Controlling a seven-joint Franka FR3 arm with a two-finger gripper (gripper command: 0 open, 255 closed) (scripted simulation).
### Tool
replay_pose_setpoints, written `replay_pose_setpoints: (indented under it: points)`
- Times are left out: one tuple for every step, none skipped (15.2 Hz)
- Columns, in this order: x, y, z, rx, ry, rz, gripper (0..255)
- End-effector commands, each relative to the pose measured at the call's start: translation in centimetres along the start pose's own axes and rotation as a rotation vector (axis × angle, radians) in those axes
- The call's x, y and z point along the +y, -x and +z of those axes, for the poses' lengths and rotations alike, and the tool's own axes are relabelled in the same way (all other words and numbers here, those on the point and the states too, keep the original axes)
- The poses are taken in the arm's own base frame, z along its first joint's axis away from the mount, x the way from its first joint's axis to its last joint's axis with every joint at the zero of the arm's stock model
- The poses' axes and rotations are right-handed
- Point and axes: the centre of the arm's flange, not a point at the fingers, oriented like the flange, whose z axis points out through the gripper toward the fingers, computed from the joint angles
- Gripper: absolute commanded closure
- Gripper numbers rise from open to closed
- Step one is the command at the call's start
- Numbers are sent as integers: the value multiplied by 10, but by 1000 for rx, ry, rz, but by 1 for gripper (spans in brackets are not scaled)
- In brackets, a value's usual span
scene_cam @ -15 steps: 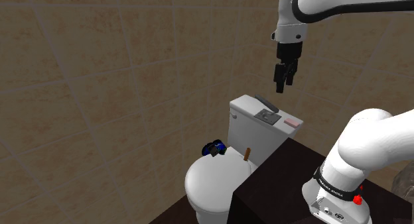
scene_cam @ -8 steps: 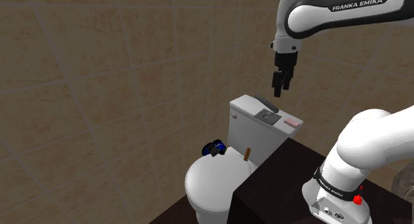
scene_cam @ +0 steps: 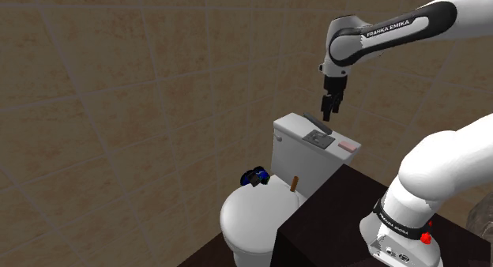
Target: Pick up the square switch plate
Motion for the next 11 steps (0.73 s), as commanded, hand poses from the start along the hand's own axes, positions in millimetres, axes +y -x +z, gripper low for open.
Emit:
replay_pose_setpoints:
  points:
    - [18,-10,19,5,1,-4,0]
    - [27,-15,27,7,1,-6,0]
    - [37,-20,35,9,1,-8,0]
    - [46,-24,42,10,1,-9,0]
    - [56,-29,50,12,1,-11,0]
    - [65,-34,58,14,1,-13,0]
    - [74,-39,65,16,1,-14,0]
    - [84,-44,73,18,1,-16,0]
    - [93,-48,81,20,1,-18,0]
    - [103,-53,88,22,1,-19,0]
    - [112,-58,96,24,1,-21,0]
